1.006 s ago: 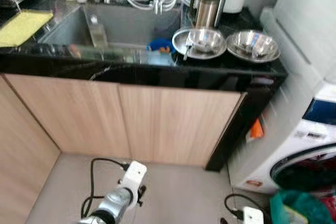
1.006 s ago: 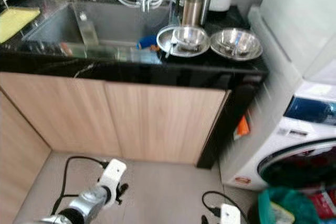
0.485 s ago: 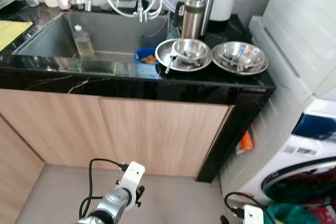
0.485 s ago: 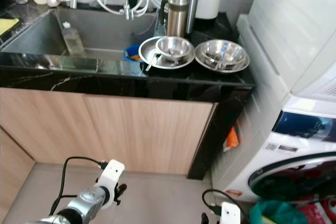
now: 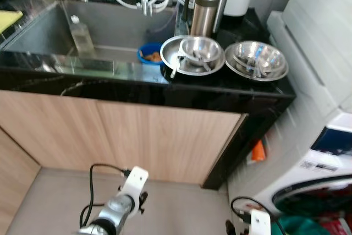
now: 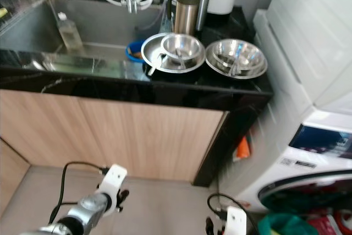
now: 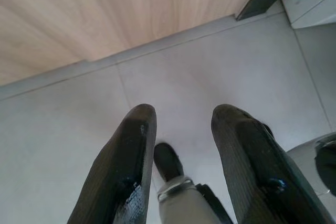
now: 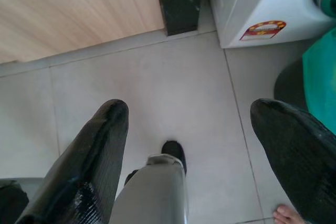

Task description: Kitchen organization

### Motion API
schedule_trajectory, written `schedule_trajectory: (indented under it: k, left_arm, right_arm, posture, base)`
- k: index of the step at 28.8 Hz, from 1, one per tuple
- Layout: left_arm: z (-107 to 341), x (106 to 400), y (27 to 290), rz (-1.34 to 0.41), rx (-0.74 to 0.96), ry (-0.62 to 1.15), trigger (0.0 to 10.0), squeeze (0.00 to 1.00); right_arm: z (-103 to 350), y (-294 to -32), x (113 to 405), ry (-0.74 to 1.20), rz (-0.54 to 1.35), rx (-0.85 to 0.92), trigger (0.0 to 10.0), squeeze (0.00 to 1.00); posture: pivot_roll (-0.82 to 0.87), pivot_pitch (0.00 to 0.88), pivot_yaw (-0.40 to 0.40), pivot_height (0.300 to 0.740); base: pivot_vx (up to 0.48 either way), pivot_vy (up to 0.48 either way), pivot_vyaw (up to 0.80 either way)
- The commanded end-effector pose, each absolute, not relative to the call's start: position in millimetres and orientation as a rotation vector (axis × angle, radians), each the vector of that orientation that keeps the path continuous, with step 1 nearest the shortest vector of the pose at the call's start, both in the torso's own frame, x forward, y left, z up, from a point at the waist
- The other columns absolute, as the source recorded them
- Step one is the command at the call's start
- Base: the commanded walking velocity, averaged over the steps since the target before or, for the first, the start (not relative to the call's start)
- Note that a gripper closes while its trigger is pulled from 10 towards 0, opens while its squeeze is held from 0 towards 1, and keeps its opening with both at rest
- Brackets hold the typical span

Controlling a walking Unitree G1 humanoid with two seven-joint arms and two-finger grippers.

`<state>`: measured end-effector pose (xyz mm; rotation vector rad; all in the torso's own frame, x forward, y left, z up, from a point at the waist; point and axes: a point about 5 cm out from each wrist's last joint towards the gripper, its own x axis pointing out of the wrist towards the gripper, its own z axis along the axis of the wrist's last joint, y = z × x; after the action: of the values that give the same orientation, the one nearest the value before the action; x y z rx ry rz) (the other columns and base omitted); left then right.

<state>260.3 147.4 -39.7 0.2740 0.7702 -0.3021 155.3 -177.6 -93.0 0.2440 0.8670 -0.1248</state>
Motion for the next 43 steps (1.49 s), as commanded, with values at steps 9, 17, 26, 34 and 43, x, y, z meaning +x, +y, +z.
schedule_trajectory:
  k: [9,17,26,34,43]
  left_arm:
    - [-44.0,255.0,148.8,-0.301,0.27,0.802,10.0,0.0]
    - [-43.8,255.1,148.1,-0.313,0.282,0.799,10.0,0.0]
    - [-43.3,255.8,146.7,-0.319,0.277,0.793,10.0,0.0]
    - [-43.8,255.0,147.1,-0.32,0.278,0.797,10.0,0.0]
    - [-43.8,255.0,148.8,-0.316,0.28,0.797,10.0,0.0]
  right_arm:
    - [-95.0,-178.0,150.5,0.88,-0.139,0.258,10.0,0.0]
    - [-95.4,-177.4,149.4,0.883,-0.135,0.256,10.0,0.0]
    - [-95.3,-177.1,149.5,0.878,-0.136,0.259,10.0,0.0]
    - [-95.7,-176.8,149.5,0.889,-0.136,0.262,10.0,0.0]
    - [-94.6,-177.1,151.4,0.875,-0.132,0.261,10.0,0.0]
  posture:
    - [0.14,0.099,-0.1,0.74]
    - [0.14,0.09,-0.099,0.74]
    - [0.14,0.099,-0.096,0.74]
    - [0.14,0.107,-0.094,0.74]
    - [0.14,0.112,-0.094,0.74]
  base:
    - [0.0,0.0,0.0]
    - [0.0,0.0,0.0]
    - [0.0,0.0,0.0]
    - [0.0,0.128,-0.34]
    - [0.0,0.411,0.0]
